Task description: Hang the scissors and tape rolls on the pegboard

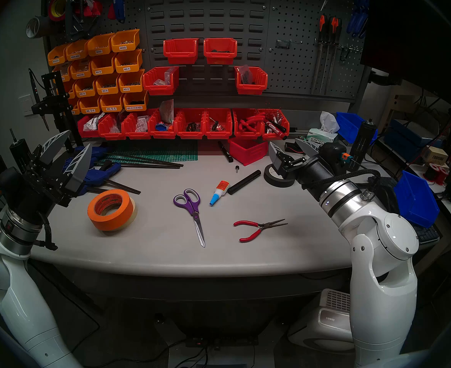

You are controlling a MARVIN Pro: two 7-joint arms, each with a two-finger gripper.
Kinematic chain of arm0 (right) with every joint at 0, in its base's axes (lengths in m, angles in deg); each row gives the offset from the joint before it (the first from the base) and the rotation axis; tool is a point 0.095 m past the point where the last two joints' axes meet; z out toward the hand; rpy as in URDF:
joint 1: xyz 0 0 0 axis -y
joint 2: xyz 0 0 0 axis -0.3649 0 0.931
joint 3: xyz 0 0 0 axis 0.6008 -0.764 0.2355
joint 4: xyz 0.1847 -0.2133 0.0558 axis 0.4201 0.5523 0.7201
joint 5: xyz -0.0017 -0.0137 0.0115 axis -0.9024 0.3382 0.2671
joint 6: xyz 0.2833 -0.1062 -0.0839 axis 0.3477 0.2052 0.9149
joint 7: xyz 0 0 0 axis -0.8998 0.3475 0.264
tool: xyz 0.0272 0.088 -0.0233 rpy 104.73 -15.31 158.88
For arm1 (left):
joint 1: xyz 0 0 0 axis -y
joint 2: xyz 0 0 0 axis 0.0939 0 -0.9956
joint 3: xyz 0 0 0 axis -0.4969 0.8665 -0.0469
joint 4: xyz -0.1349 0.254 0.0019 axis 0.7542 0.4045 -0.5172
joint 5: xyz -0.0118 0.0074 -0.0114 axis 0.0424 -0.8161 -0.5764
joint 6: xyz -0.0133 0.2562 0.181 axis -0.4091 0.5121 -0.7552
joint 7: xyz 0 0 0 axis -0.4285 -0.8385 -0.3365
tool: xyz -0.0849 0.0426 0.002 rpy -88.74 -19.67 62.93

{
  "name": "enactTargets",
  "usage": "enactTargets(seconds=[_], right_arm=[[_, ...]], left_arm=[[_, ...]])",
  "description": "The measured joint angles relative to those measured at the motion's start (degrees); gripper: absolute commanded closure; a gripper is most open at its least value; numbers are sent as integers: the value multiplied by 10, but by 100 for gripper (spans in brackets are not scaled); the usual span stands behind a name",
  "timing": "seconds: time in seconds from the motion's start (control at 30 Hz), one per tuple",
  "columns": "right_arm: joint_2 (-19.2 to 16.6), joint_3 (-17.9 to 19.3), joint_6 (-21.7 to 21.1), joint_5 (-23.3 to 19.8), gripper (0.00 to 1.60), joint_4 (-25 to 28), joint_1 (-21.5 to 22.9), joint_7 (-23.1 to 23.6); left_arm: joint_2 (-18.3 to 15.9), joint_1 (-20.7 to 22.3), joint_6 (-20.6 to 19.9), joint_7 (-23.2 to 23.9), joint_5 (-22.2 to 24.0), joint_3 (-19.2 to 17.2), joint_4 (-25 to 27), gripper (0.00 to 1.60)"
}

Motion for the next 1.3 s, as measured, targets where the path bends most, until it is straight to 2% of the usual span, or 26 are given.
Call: enactTargets(seconds=[0.27,0.43,0.9,1.3], right_arm=[[1,0,0,1,0,0,0,1],[2,1,0,2,0,-1,0,3],[5,1,-1,4,0,-1,0,5],[7,2,-1,6,0,-1,0,7]], left_arm=[[-29,-3,-48,7,-8,-12,-9,0],[-57,-7,-69,15,-35,-14,-36,0],[-103,-4,-61,26,-119,10,-110,0],[-141,5,-68,22,-171,27,-125,0]])
